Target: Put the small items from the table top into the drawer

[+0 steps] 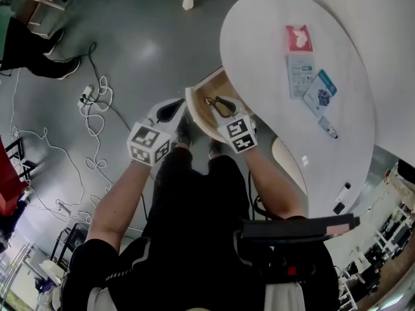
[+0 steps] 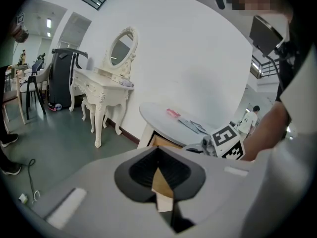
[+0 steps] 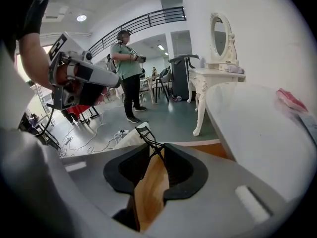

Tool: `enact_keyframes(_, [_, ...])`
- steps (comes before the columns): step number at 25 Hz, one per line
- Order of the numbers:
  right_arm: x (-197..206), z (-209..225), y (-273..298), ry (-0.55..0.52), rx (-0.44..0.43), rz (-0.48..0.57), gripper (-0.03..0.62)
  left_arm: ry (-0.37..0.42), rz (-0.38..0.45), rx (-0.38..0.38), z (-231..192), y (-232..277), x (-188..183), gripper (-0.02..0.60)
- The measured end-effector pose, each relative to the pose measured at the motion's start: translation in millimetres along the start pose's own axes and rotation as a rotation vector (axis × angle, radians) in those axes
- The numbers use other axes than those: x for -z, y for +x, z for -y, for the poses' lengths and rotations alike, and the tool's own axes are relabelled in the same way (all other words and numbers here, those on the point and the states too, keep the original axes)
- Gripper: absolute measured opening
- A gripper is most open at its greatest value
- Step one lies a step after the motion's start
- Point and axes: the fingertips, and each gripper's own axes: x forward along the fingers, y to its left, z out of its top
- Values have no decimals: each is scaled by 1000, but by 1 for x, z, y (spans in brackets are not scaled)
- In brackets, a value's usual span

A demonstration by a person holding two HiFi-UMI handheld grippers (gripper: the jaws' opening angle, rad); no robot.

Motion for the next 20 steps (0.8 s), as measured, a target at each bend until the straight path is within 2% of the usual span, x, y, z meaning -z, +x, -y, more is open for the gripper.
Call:
enact_keyframes(13, [39, 14, 45, 22, -19, -97, 97, -25, -62, -30, -26, 31, 23, 0])
enact_keyframes(20, [54, 24, 67, 17, 14, -173, 97, -5, -82, -20, -30, 36, 28, 2])
